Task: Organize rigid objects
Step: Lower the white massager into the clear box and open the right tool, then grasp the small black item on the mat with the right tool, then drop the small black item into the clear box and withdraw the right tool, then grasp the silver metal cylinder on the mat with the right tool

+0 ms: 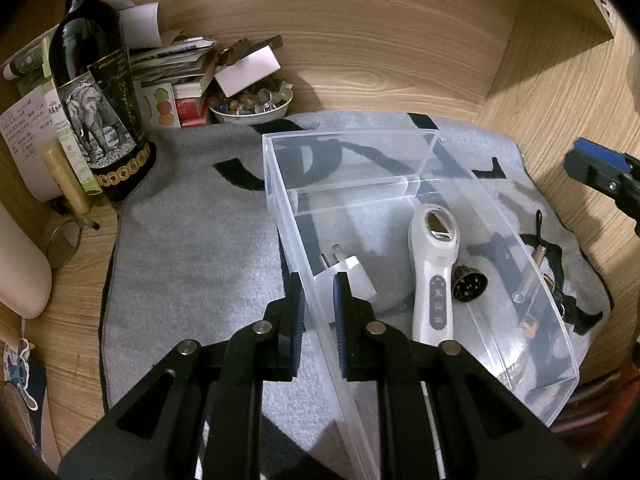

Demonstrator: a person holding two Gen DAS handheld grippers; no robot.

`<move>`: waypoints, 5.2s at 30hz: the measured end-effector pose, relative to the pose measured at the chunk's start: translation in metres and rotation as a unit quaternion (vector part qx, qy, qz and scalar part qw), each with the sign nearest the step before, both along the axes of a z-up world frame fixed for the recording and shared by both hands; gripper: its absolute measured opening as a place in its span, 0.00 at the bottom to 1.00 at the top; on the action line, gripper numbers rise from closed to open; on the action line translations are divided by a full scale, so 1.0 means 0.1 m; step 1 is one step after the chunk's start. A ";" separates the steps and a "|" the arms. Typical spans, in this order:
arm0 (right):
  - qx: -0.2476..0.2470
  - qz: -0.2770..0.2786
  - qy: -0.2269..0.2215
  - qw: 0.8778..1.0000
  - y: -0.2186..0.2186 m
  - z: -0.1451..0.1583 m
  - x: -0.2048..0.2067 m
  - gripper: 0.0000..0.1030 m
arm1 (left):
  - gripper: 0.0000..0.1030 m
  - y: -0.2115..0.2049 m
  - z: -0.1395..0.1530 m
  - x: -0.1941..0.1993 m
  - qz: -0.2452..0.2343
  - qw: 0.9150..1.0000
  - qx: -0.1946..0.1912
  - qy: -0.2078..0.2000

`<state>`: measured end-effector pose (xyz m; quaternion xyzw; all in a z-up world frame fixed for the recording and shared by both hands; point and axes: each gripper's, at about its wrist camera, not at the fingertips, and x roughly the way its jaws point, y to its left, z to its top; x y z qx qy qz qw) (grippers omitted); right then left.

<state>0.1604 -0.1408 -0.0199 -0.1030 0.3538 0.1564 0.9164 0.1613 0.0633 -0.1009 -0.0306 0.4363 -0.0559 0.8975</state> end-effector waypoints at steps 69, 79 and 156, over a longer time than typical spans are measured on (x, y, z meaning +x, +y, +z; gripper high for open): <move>0.032 0.061 0.024 0.997 0.32 -0.22 0.02 0.31 | 0.13 -0.04 -0.02 -0.02 0.001 1.000 0.009 0.004; 0.012 0.107 0.083 0.991 0.68 -0.54 0.12 0.31 | 0.13 -0.02 -0.01 -0.02 0.000 1.000 0.004 0.003; 0.059 -0.084 0.155 0.983 -0.51 -1.13 0.34 0.14 | 0.14 0.01 -0.03 -0.03 -0.005 1.000 0.000 0.003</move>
